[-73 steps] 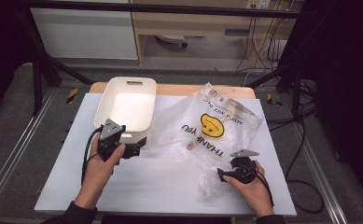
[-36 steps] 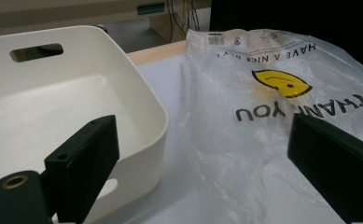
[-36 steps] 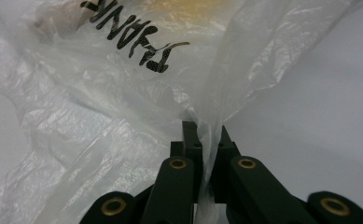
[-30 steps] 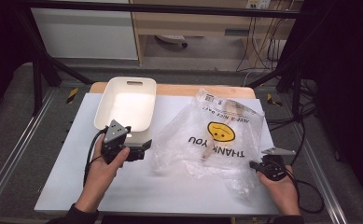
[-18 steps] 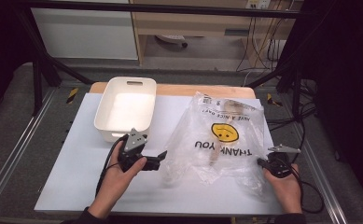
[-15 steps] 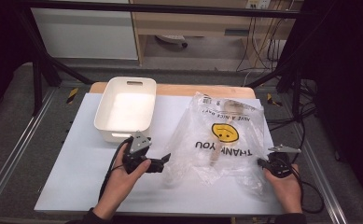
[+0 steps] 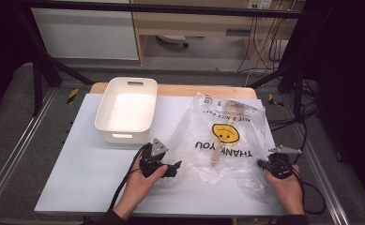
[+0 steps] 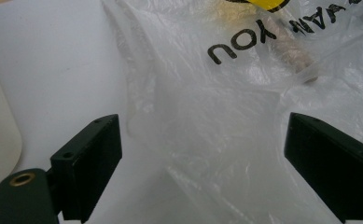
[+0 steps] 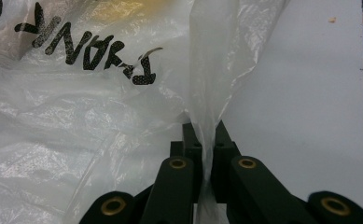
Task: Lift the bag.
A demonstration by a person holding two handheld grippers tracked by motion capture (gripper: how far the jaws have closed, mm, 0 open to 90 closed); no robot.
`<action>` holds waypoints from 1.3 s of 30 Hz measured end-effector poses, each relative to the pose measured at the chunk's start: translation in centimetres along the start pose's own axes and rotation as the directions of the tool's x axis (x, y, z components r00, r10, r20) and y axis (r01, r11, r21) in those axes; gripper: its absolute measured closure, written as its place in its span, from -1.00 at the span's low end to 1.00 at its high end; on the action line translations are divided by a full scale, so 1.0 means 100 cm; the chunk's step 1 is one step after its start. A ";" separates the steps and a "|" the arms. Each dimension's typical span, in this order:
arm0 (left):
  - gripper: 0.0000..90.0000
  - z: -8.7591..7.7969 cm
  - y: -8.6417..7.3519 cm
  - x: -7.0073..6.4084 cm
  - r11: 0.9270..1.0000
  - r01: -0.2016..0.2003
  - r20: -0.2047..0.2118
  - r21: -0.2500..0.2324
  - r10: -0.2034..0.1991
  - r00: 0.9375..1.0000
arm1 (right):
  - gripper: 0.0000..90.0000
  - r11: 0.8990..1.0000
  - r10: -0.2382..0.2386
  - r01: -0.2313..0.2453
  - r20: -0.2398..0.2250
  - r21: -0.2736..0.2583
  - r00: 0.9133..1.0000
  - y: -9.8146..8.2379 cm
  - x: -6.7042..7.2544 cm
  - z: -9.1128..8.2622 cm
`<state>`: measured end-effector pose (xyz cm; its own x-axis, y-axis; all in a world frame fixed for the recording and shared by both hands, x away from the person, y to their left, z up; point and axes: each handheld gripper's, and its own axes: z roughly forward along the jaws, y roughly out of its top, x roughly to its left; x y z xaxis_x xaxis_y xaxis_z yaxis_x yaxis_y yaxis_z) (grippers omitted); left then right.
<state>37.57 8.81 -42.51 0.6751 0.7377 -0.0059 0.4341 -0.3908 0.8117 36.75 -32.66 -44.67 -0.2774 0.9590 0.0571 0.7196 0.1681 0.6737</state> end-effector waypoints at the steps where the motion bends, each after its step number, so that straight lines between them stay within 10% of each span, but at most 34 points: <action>1: -0.74 0.002 0.000 0.001 1.000 0.002 -0.003 0.000 -0.002 1.000 | 1.00 1.000 -0.001 0.001 -0.002 0.002 1.000 0.000 0.000 0.000; 14: -0.31 0.027 -0.021 0.022 0.994 0.067 -0.048 0.086 -0.063 0.997 | 1.00 1.000 -0.014 0.014 -0.019 -0.002 1.000 -0.002 0.003 -0.001; 24: -0.50 0.023 -0.024 0.029 0.994 0.050 -0.136 0.096 -0.037 0.990 | 1.00 1.000 -0.022 0.022 -0.032 -0.002 0.999 -0.003 0.005 -0.003; 27: -0.40 0.023 -0.025 0.035 0.991 0.099 -0.094 0.085 -0.091 0.991 | 1.00 1.000 -0.022 0.022 -0.032 -0.001 0.999 -0.003 0.005 -0.002; 39: 0.78 0.026 -0.023 0.020 0.997 0.034 0.059 0.072 -0.039 0.998 | 1.00 0.998 -0.054 0.053 -0.075 -0.013 0.996 -0.001 0.017 -0.005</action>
<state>39.54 9.75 -45.90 0.6917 0.7187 -0.0714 0.4989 -0.4040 0.7667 35.89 -31.16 -44.31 -0.3631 0.9287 0.0760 0.6952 0.2157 0.6857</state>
